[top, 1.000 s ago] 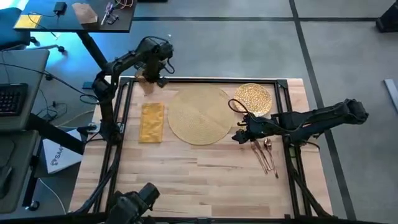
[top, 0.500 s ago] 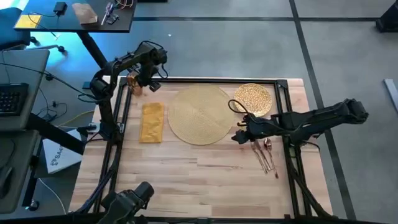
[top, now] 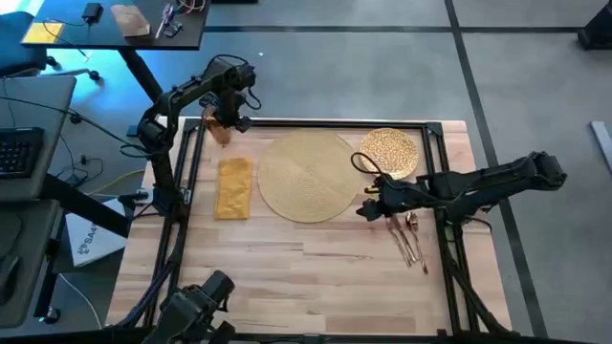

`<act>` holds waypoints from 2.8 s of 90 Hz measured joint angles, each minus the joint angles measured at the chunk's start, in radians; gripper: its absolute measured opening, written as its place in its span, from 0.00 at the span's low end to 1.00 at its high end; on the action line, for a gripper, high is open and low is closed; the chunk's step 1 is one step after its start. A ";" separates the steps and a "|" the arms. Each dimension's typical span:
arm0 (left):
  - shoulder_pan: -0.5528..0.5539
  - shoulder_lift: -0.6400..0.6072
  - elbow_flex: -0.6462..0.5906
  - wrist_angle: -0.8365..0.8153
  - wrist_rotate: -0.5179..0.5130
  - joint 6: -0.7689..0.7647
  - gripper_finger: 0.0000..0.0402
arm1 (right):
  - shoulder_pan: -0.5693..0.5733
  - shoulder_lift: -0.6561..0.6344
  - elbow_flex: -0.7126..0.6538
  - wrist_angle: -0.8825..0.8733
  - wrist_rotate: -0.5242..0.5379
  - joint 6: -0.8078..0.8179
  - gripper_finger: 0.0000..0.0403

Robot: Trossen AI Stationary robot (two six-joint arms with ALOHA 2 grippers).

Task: Set table place
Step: Adjust the brown cup, then fold the yellow table napkin

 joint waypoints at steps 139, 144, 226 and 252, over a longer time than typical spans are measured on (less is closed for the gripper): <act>-0.814 -0.341 -0.268 -0.001 0.174 -0.681 0.29 | 0.000 0.000 -0.001 -0.006 -0.034 -0.143 0.48; -0.836 -0.342 -0.376 0.022 0.158 -0.732 0.26 | 0.000 0.000 -0.001 -0.006 -0.048 -0.160 0.48; -1.311 -0.352 -0.679 0.405 0.070 -1.518 0.00 | 0.000 0.002 -0.001 -0.013 -0.144 -0.341 0.48; -1.072 -0.352 -0.804 0.413 -0.019 -1.345 0.00 | -0.006 0.003 -0.001 -0.009 -0.175 -0.299 0.48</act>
